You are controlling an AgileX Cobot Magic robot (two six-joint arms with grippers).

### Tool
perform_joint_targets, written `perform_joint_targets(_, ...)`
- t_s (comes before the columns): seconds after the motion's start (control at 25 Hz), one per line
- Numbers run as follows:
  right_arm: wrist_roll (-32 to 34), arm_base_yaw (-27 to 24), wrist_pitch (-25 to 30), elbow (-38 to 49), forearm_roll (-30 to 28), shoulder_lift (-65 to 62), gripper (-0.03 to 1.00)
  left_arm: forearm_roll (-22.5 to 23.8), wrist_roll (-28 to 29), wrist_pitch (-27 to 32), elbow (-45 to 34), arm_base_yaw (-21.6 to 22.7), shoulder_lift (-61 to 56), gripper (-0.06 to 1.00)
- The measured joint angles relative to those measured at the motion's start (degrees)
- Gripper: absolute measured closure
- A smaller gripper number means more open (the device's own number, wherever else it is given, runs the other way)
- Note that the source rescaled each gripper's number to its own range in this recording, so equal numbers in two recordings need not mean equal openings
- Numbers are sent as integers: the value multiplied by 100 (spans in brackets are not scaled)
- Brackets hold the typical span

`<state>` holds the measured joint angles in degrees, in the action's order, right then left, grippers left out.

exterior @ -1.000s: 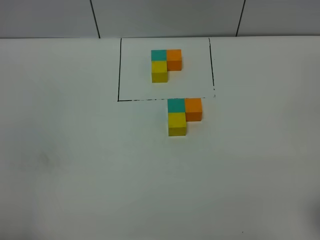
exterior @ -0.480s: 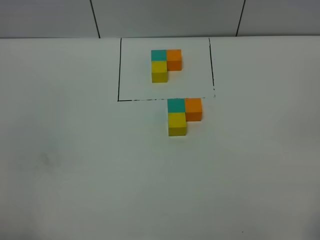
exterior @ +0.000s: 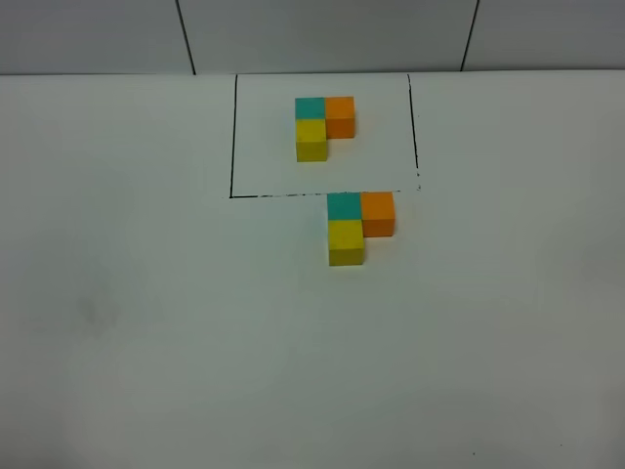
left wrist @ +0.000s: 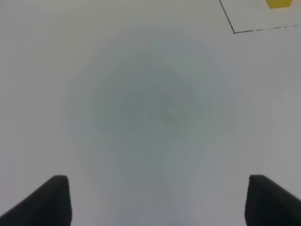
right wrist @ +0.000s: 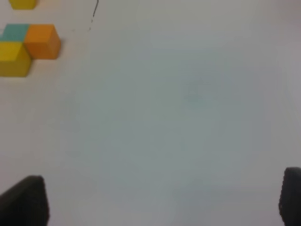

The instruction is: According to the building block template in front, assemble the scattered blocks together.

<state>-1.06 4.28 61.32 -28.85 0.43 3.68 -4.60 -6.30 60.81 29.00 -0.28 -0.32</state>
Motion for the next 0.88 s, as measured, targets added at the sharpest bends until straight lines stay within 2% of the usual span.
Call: perform_joint_targets(0.88, 235, -72, 0, 0, -169, -307, -1, 0, 0, 0, 0, 0, 0, 12)
